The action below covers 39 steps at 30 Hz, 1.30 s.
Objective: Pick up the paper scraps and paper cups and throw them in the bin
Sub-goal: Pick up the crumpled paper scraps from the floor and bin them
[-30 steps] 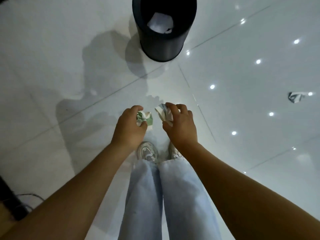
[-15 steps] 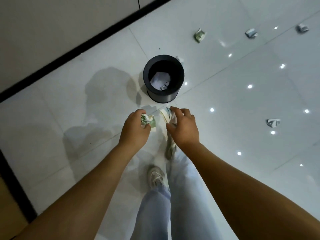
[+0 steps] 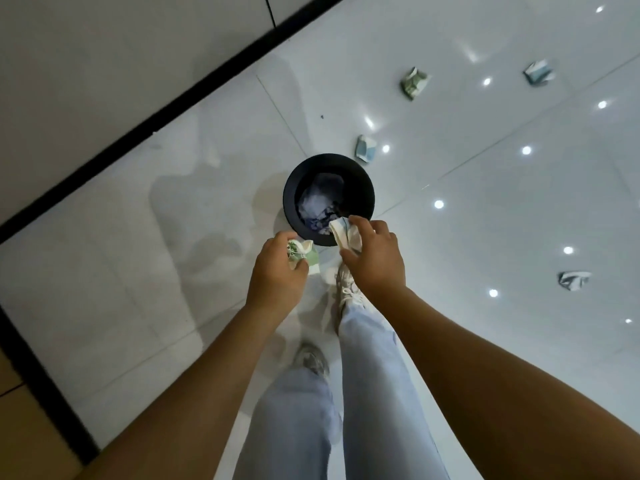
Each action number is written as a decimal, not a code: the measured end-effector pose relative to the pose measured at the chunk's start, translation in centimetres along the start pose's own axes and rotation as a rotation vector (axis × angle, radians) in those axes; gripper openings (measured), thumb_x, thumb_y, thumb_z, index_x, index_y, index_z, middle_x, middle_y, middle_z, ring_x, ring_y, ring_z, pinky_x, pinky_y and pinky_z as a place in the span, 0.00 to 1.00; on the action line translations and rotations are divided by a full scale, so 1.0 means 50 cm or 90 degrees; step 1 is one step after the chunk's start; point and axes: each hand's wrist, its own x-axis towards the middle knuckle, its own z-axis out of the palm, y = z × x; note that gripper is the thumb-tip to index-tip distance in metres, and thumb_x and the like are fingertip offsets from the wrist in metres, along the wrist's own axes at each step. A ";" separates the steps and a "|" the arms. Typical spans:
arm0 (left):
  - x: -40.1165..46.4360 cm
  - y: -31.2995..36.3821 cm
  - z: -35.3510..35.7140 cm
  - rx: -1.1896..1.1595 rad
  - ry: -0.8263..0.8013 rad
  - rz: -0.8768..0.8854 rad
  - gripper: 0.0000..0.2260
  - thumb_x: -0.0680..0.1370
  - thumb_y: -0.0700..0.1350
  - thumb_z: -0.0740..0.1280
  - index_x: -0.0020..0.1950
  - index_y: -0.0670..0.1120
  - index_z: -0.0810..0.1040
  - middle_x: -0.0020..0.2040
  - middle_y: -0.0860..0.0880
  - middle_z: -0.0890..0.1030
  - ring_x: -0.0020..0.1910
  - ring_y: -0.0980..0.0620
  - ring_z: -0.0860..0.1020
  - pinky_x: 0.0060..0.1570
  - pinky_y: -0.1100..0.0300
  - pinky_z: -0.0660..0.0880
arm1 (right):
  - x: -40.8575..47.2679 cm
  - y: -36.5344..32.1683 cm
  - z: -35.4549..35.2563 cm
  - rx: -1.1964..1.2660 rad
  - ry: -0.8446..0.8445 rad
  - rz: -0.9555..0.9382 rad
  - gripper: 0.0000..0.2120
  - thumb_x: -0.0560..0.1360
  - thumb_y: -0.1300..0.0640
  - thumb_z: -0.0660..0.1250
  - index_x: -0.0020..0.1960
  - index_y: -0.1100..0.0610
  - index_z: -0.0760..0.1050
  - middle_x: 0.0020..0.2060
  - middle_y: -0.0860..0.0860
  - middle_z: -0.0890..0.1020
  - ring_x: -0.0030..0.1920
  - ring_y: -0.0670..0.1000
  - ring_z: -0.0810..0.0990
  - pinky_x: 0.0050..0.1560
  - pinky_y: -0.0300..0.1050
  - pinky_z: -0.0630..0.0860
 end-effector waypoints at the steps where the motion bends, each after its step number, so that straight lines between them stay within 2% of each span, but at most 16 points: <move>1: 0.024 0.005 0.005 0.001 0.002 0.009 0.17 0.75 0.38 0.67 0.63 0.45 0.72 0.57 0.45 0.76 0.51 0.50 0.74 0.46 0.66 0.66 | 0.026 -0.001 0.004 0.002 0.005 -0.005 0.27 0.76 0.51 0.67 0.72 0.47 0.63 0.67 0.52 0.70 0.62 0.55 0.70 0.54 0.47 0.74; 5: 0.112 0.007 0.027 0.020 0.004 0.018 0.17 0.75 0.38 0.67 0.63 0.47 0.72 0.57 0.47 0.76 0.49 0.54 0.72 0.45 0.65 0.66 | 0.126 -0.004 0.035 0.009 0.016 -0.018 0.27 0.76 0.52 0.67 0.73 0.48 0.63 0.67 0.52 0.70 0.62 0.56 0.71 0.52 0.48 0.74; 7: 0.148 0.001 0.039 0.032 -0.004 0.017 0.18 0.75 0.38 0.66 0.64 0.47 0.72 0.58 0.47 0.75 0.48 0.55 0.71 0.45 0.65 0.66 | 0.169 0.001 0.055 0.010 -0.010 -0.011 0.29 0.76 0.52 0.67 0.74 0.48 0.61 0.69 0.52 0.69 0.64 0.57 0.71 0.55 0.50 0.75; 11: 0.194 -0.017 0.063 0.045 -0.034 0.017 0.17 0.76 0.39 0.65 0.64 0.47 0.71 0.59 0.47 0.75 0.50 0.54 0.72 0.47 0.63 0.68 | 0.225 0.023 0.088 0.007 -0.115 0.027 0.33 0.77 0.54 0.66 0.77 0.47 0.56 0.76 0.53 0.59 0.72 0.58 0.63 0.65 0.53 0.71; 15: 0.226 -0.016 0.079 0.064 -0.064 0.051 0.17 0.75 0.38 0.66 0.63 0.46 0.71 0.58 0.47 0.75 0.51 0.51 0.74 0.46 0.62 0.68 | 0.236 0.054 0.088 0.025 -0.091 0.066 0.31 0.77 0.57 0.63 0.77 0.49 0.57 0.75 0.53 0.62 0.71 0.58 0.66 0.65 0.52 0.70; 20: 0.272 0.028 0.096 0.101 -0.085 0.069 0.19 0.75 0.38 0.66 0.65 0.45 0.71 0.61 0.44 0.74 0.56 0.46 0.74 0.47 0.63 0.66 | 0.209 0.079 0.049 0.073 -0.036 0.108 0.29 0.76 0.59 0.64 0.75 0.50 0.61 0.71 0.53 0.69 0.66 0.56 0.72 0.60 0.46 0.71; 25: 0.318 0.056 0.109 0.177 -0.186 0.026 0.26 0.74 0.44 0.69 0.70 0.43 0.65 0.64 0.40 0.69 0.61 0.41 0.72 0.57 0.53 0.70 | 0.182 0.077 0.003 0.098 0.001 0.123 0.28 0.76 0.58 0.64 0.74 0.50 0.63 0.71 0.51 0.69 0.66 0.54 0.72 0.55 0.40 0.65; 28: 0.307 0.070 0.094 0.233 -0.218 0.002 0.24 0.76 0.47 0.66 0.70 0.42 0.64 0.65 0.40 0.67 0.62 0.39 0.71 0.59 0.49 0.71 | 0.168 0.059 -0.030 0.103 0.005 0.133 0.28 0.76 0.59 0.64 0.74 0.50 0.63 0.71 0.51 0.68 0.67 0.54 0.71 0.55 0.40 0.65; 33: 0.254 0.116 0.029 0.209 -0.214 0.068 0.15 0.78 0.44 0.63 0.63 0.42 0.70 0.62 0.41 0.70 0.58 0.41 0.72 0.52 0.52 0.70 | 0.142 -0.007 -0.098 0.089 0.008 0.142 0.27 0.76 0.59 0.63 0.74 0.51 0.63 0.70 0.53 0.68 0.66 0.55 0.71 0.58 0.46 0.70; 39: 0.227 0.205 -0.064 0.193 -0.172 0.096 0.16 0.78 0.45 0.63 0.64 0.42 0.71 0.62 0.43 0.72 0.60 0.44 0.73 0.54 0.54 0.70 | 0.130 -0.092 -0.200 0.049 -0.005 0.092 0.26 0.76 0.59 0.63 0.74 0.52 0.63 0.71 0.53 0.67 0.66 0.57 0.69 0.61 0.50 0.71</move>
